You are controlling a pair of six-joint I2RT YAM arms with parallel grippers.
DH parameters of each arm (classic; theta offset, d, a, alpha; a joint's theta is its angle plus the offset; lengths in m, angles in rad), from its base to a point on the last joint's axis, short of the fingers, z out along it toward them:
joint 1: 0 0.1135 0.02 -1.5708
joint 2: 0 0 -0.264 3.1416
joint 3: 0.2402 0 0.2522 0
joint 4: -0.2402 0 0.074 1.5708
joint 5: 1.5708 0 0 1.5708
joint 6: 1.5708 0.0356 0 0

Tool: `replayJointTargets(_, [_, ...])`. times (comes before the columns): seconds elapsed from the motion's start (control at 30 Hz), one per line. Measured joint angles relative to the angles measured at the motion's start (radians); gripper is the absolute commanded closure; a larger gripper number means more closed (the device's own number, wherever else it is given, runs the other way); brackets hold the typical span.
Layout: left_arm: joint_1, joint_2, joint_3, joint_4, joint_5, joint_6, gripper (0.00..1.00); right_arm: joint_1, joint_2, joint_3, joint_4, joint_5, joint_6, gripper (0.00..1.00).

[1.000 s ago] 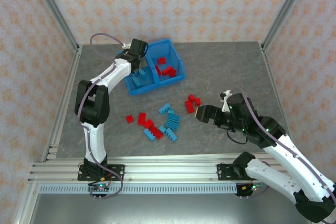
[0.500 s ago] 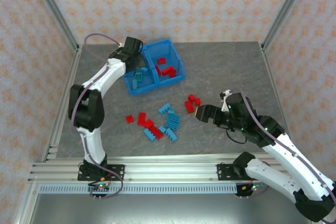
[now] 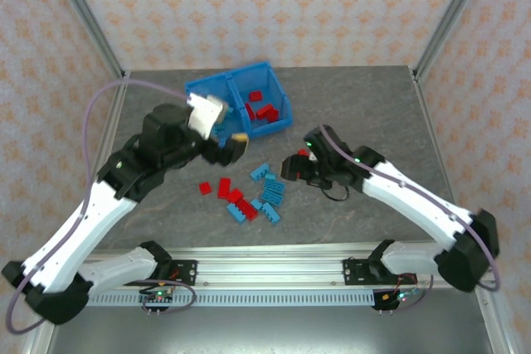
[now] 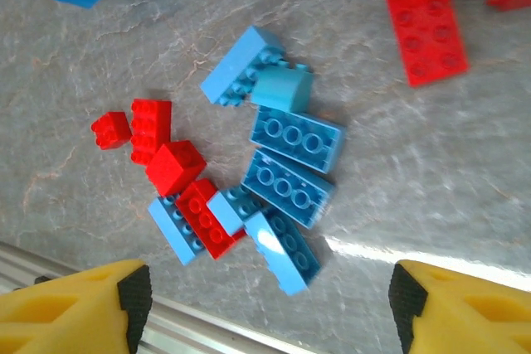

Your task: Sort the legos into containers by color

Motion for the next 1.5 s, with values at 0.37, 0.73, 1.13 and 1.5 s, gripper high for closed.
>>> replayJointTargets(0.37, [-0.007, -0.348, -0.464, -0.083, 0.235, 0.54, 0.0, 0.117, 0.478, 0.33, 0.019, 0.122, 0.24, 0.46])
replayJointTargets(0.73, [-0.007, -0.319, -0.49, -0.093, 0.235, 0.692, 0.0, 0.117, 0.697, 0.441, 0.02, 0.151, 0.428, 0.52])
replayJointTargets(1.13, [-0.007, -0.312, -0.505, -0.086, 0.246, 0.711, 0.0, 0.119, 0.782, 0.48, 0.049, 0.145, 0.514, 0.55])
replayJointTargets(1.5, [-0.007, -0.316, -0.51, -0.074, 0.246, 0.711, 0.0, 0.123, 0.823, 0.546, 0.034, 0.179, 0.499, 0.34])
